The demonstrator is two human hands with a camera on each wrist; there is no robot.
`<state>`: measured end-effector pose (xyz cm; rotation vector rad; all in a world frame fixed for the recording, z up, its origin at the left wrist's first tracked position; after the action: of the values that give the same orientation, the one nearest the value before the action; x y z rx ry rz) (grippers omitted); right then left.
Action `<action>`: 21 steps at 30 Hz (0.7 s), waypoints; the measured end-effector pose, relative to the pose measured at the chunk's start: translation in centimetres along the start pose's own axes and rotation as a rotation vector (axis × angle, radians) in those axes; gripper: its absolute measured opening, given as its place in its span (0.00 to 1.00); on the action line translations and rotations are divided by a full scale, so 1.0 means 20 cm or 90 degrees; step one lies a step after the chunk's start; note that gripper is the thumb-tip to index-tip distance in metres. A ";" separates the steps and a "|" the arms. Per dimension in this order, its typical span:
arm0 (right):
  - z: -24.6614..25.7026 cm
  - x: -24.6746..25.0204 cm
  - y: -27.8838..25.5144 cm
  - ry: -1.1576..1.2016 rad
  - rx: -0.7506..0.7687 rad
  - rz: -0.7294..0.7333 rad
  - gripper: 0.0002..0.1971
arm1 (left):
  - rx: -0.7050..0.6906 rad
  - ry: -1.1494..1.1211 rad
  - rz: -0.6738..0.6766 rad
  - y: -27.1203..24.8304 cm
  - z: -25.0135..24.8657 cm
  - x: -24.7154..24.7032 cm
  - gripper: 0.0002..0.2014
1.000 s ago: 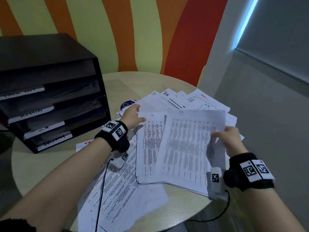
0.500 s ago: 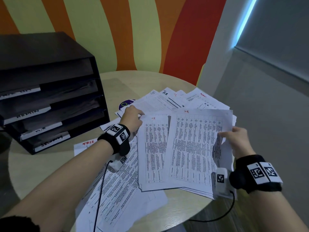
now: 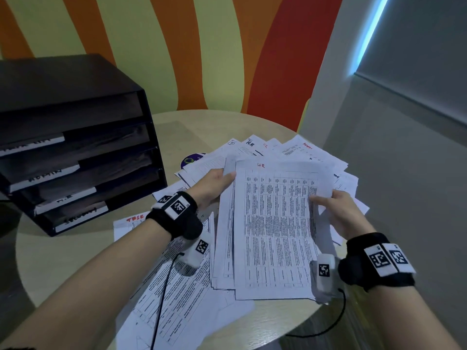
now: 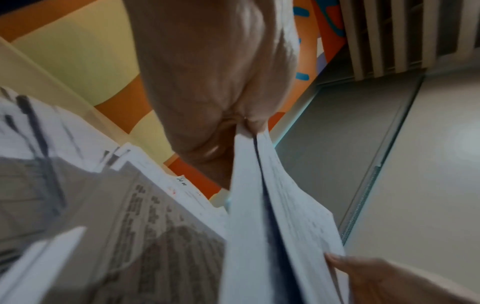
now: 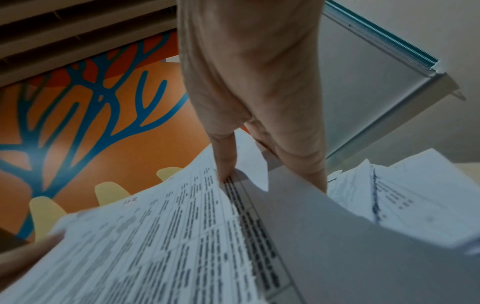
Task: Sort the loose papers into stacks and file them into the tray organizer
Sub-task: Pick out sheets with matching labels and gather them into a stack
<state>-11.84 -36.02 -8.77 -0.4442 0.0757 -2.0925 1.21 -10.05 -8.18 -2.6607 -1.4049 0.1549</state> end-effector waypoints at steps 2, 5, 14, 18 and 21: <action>0.03 -0.02 0.00 0.025 0.010 0.006 0.08 | -0.022 -0.049 0.014 -0.02 -0.05 -0.04 0.20; 0.06 -0.04 0.00 0.058 0.026 -0.032 0.12 | -0.067 0.003 0.030 -0.02 -0.11 -0.09 0.13; 0.07 0.05 -0.04 0.002 0.024 0.044 0.09 | -0.066 -0.115 -0.008 0.00 -0.14 -0.08 0.18; 0.00 0.24 -0.01 -0.051 0.053 -0.104 0.13 | -0.077 0.148 -0.189 0.07 -0.05 0.16 0.18; -0.06 0.34 0.01 -0.068 0.054 -0.148 0.13 | -0.027 0.372 -0.209 0.10 0.06 0.29 0.34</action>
<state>-15.32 -41.88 -7.96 -0.5336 -0.1334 -2.2842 5.90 -6.33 -9.84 -2.1802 -1.5892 -0.6318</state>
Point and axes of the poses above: each hand's wrist, its own y-axis towards the middle knuckle, its own x-axis out of the back of the hand, z = x × y, the point moved 5 cm from there along y, towards the middle knuckle, and after that the axes turned 7 degrees about -y, right-handed, at the moved point
